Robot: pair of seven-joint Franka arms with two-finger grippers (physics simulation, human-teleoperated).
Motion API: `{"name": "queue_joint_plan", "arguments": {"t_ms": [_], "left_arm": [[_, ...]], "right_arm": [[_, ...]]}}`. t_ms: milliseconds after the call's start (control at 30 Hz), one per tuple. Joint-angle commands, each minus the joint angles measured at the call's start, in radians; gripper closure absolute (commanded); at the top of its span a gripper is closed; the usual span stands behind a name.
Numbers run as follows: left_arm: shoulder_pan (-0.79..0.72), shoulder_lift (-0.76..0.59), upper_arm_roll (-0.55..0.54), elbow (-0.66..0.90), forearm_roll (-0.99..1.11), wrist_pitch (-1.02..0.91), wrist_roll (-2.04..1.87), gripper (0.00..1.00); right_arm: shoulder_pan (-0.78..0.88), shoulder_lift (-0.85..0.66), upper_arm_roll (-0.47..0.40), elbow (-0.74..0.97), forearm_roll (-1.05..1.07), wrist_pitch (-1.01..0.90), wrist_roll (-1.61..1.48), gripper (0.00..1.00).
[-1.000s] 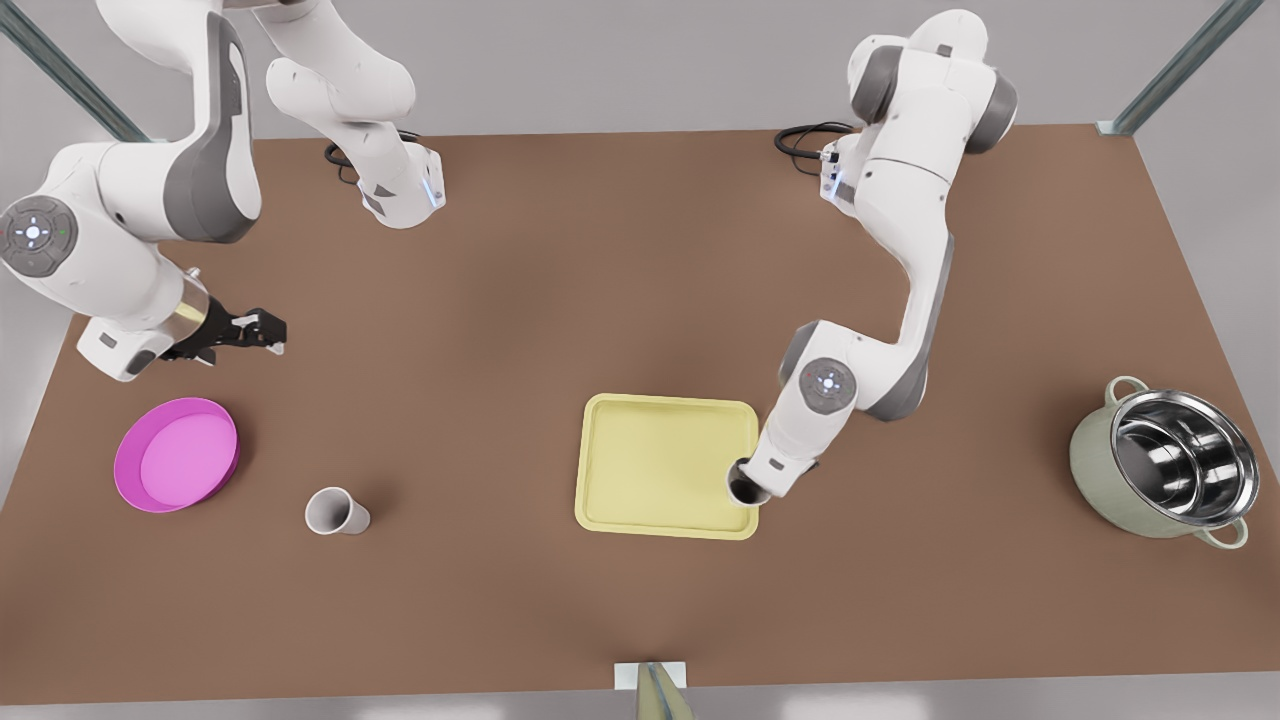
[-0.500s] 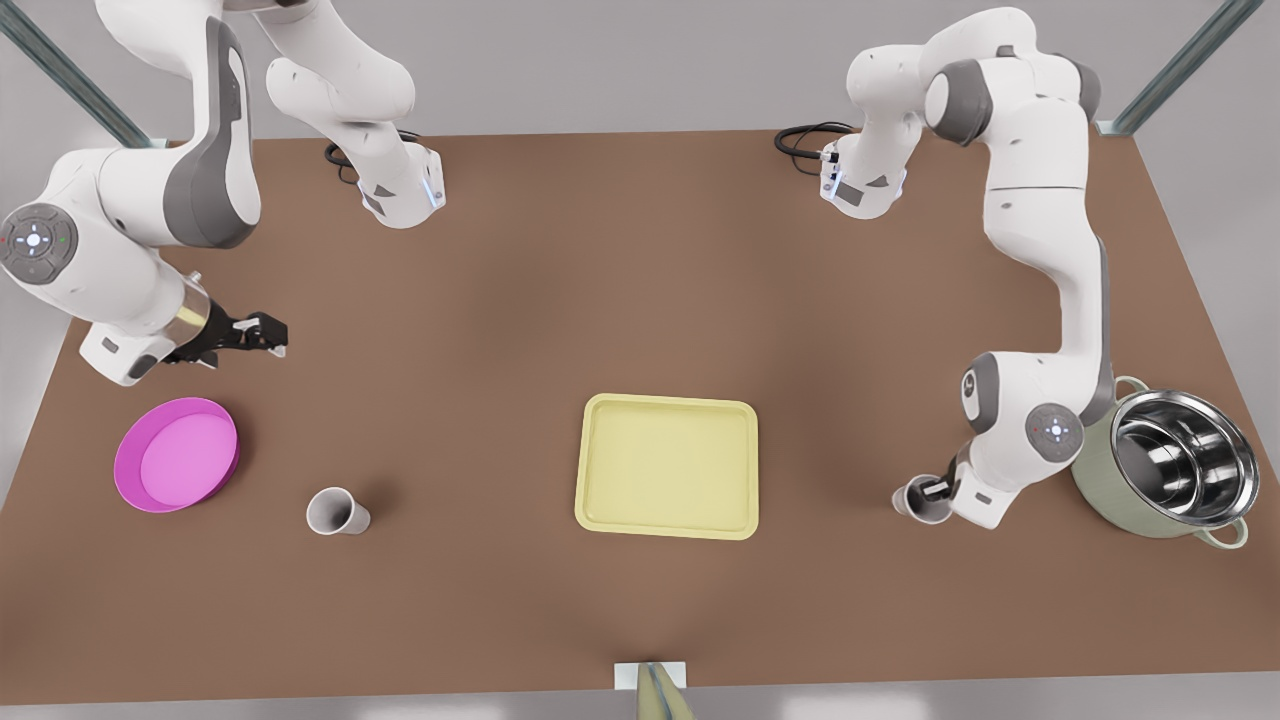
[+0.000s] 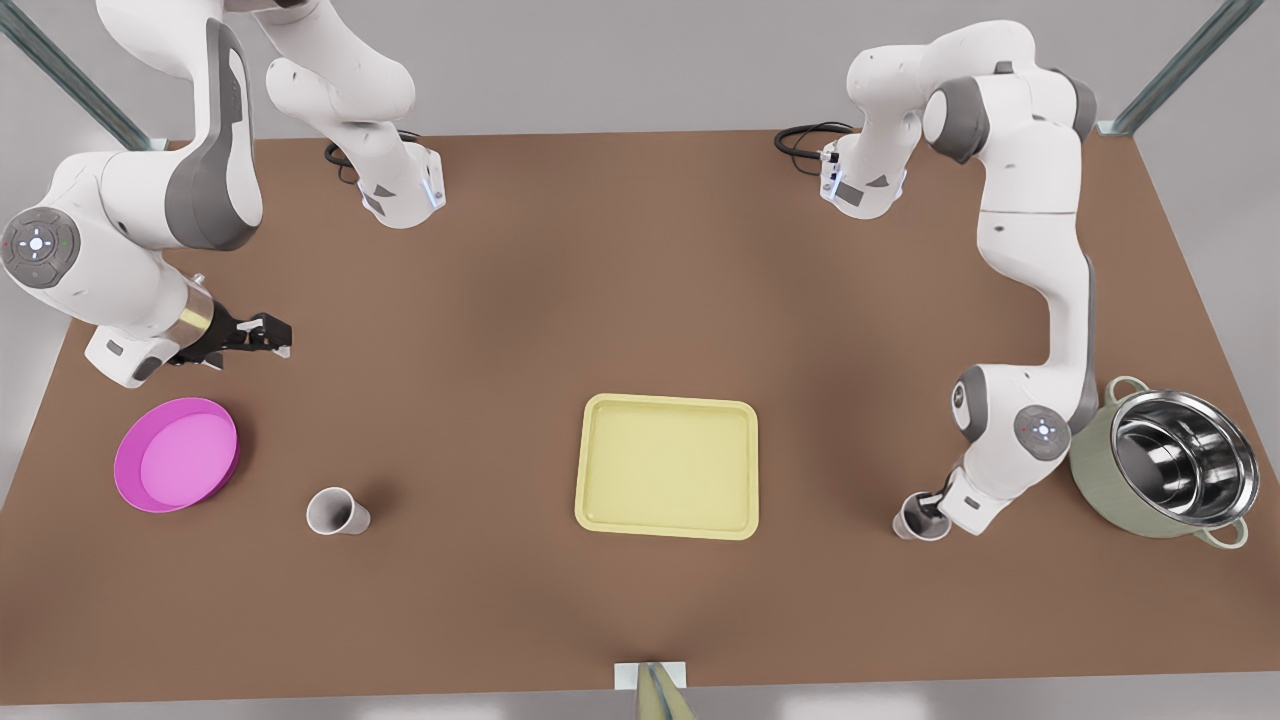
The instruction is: Use the left arm to pick up the white IKEA cup from the tray and place it on the middle-left position; use the right arm to pick up the white IKEA cup from the tray and place it on the middle-right position
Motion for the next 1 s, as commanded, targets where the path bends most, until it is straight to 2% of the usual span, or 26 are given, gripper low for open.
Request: {"name": "queue_joint_plan", "arguments": {"t_ms": [0, 100, 133, 167, 400, 433, 500, 533, 567, 633, 733, 767, 967], "left_arm": [[0.001, 0.002, 0.0, 0.002, -0.019, 0.022, 0.201, 0.86], [0.002, 0.014, 0.0, 0.002, -0.019, 0.049, 0.203, 0.85], [0.002, 0.014, 0.0, 0.002, -0.019, 0.049, 0.204, 0.54], [0.002, 0.014, 0.0, 0.002, -0.019, 0.049, 0.204, 0.0], [0.002, -0.007, 0.0, -0.005, -0.018, 0.023, 0.203, 0.0], [0.004, -0.044, 0.0, -0.001, -0.016, -0.06, 0.208, 0.0], [0.004, -0.191, -0.006, 0.054, -0.025, -0.422, 0.221, 0.0], [0.002, -0.223, -0.008, 0.134, -0.076, -0.597, 0.214, 0.0], [0.004, -0.294, 0.0, 0.151, -0.12, -0.712, 0.18, 0.0], [0.001, -0.358, -0.008, 0.162, -0.116, -0.82, 0.129, 0.0], [-0.002, -0.466, -0.01, 0.088, -0.056, -0.804, 0.135, 0.0], [-0.002, -0.551, -0.008, -0.059, -0.054, -0.692, 0.132, 0.0], [-0.008, -0.539, -0.013, -0.031, -0.053, -0.66, 0.094, 0.0]], "right_arm": [[0.0, -0.001, 0.0, 0.001, 0.001, -0.001, -0.001, 0.0], [0.0, 0.001, 0.0, 0.001, 0.001, -0.001, -0.003, 0.0], [0.0, 0.001, 0.0, 0.001, 0.001, -0.001, -0.001, 0.0], [0.0, 0.002, 0.0, 0.001, 0.001, -0.001, -0.003, 0.0], [0.0, 0.005, 0.0, 0.001, 0.001, -0.002, -0.001, 0.0], [0.0, 0.005, 0.0, 0.001, 0.001, -0.004, -0.001, 0.0], [0.002, 0.017, 0.003, 0.001, -0.004, -0.048, 0.002, 0.0], [0.002, 0.021, 0.003, 0.001, -0.008, -0.058, 0.002, 0.0], [0.002, 0.025, 0.003, 0.001, -0.007, -0.068, 0.002, 0.0], [0.002, 0.022, 0.003, 0.013, -0.007, -0.067, 0.006, 0.0], [0.002, 0.022, 0.003, 0.015, -0.004, -0.051, 0.008, 0.0], [0.002, 0.022, 0.003, 0.015, -0.004, -0.05, 0.008, 0.0], [0.003, 0.051, 0.003, 0.059, -0.005, -0.048, 0.008, 0.0]]}}
